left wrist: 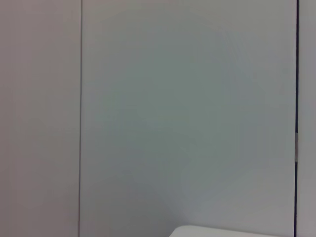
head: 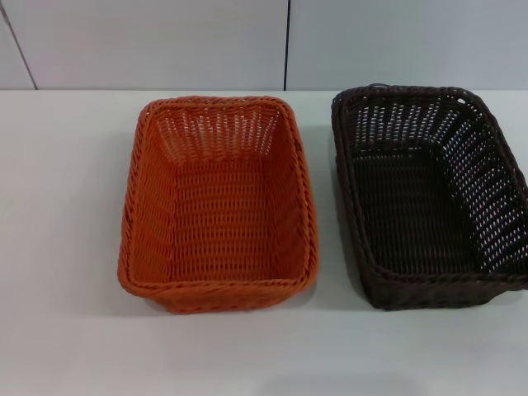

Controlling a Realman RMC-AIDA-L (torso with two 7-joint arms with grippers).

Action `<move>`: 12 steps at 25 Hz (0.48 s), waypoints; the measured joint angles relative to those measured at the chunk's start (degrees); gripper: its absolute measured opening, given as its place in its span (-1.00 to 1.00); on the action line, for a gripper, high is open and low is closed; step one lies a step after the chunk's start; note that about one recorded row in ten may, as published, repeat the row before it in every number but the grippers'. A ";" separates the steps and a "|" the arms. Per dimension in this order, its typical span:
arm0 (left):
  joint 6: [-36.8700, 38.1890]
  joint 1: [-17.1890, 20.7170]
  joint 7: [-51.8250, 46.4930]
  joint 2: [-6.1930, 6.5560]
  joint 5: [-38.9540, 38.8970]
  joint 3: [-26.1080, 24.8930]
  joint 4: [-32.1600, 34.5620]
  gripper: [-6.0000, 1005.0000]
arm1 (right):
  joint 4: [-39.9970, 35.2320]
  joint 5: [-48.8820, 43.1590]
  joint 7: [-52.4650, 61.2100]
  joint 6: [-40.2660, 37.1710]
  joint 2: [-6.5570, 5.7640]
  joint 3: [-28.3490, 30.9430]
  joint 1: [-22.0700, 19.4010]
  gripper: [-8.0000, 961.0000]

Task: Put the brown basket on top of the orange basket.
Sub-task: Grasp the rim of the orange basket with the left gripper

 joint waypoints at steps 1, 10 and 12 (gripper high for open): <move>0.00 -0.33 0.42 0.09 0.00 0.00 -0.07 0.60 | 0.19 -0.35 0.11 -0.56 0.04 -0.24 -0.01 0.38; 0.81 -0.54 1.17 0.45 -0.09 -0.08 -0.29 0.60 | 0.12 -2.55 0.35 -1.97 0.04 -0.21 0.33 0.38; 1.14 -0.80 1.17 0.71 0.50 0.65 -0.36 0.60 | 0.07 -2.97 0.45 -1.64 0.03 -0.17 0.75 0.38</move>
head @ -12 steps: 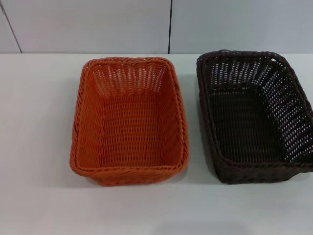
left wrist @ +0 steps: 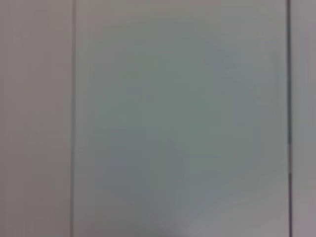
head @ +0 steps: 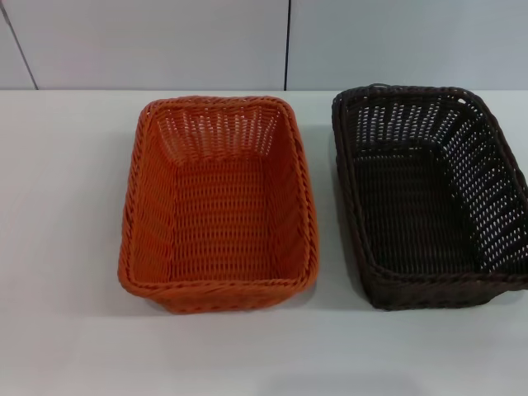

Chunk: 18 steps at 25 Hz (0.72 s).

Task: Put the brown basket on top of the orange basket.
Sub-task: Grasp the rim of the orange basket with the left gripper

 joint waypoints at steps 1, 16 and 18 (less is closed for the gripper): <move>0.22 -0.25 0.00 0.20 0.16 0.18 -0.25 0.60 | 0.01 -0.15 0.15 0.08 -0.01 0.07 0.25 0.38; -36.96 1.75 -3.95 7.08 15.20 0.31 -32.92 0.60 | -0.09 -1.58 0.45 1.44 -0.32 0.43 0.97 0.38; -64.40 2.93 -1.63 8.23 16.37 -0.34 -52.94 0.60 | -0.10 -1.52 0.45 1.74 -0.35 0.42 0.98 0.38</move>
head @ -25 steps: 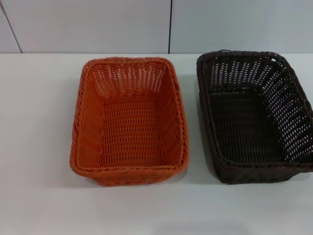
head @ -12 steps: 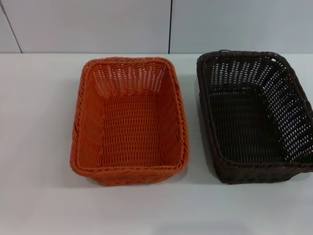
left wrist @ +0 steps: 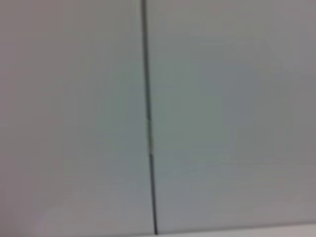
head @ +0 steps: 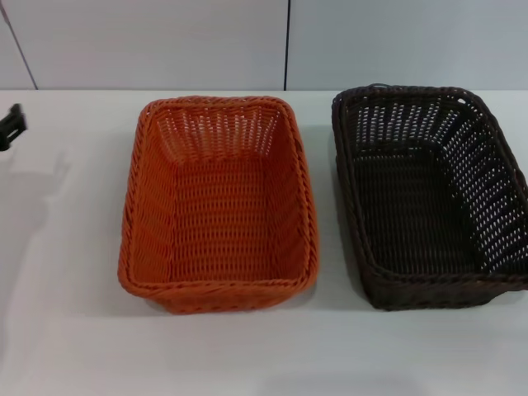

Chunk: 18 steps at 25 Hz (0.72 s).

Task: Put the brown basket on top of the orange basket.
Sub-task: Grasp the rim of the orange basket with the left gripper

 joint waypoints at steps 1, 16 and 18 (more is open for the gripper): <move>0.00 0.00 0.00 0.00 0.00 0.00 0.00 0.60 | 0.00 0.11 0.00 0.85 -0.04 0.00 0.08 0.38; -68.37 -17.21 19.18 -8.36 -0.36 -16.73 -23.97 0.59 | -3.05 -0.73 -0.20 8.12 -0.10 -0.68 0.53 0.38; -69.43 -17.01 19.02 -8.35 -0.55 -16.91 -25.58 0.59 | -3.05 -0.73 -0.19 8.17 -0.10 -0.70 0.52 0.38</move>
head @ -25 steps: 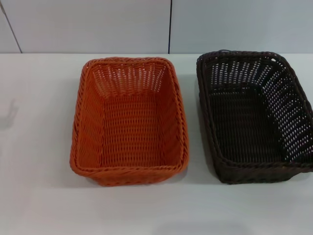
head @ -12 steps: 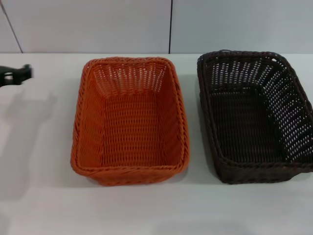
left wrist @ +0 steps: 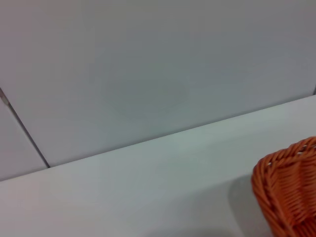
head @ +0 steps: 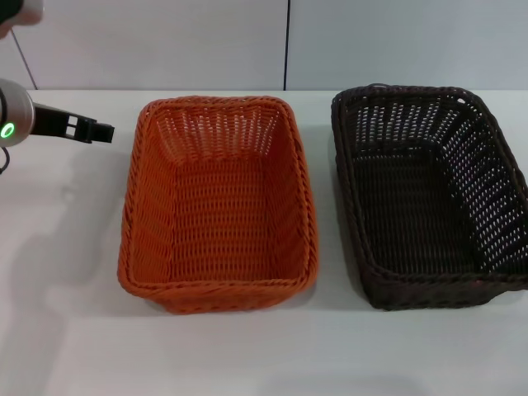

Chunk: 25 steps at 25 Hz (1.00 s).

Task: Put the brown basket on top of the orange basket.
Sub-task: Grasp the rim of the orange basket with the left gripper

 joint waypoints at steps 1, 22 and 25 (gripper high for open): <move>-0.86 0.03 -0.02 0.06 -0.35 -0.21 -0.82 0.58 | 0.00 0.00 0.00 0.02 0.00 0.10 -0.10 0.38; -12.04 -0.96 0.58 0.04 -7.95 0.83 -4.39 0.54 | 0.51 -0.01 -0.47 1.46 0.15 0.37 -0.74 0.38; -11.62 -1.84 0.59 0.07 -7.83 0.81 -0.26 0.53 | 0.58 -0.01 -0.48 1.57 0.19 0.18 -0.89 0.38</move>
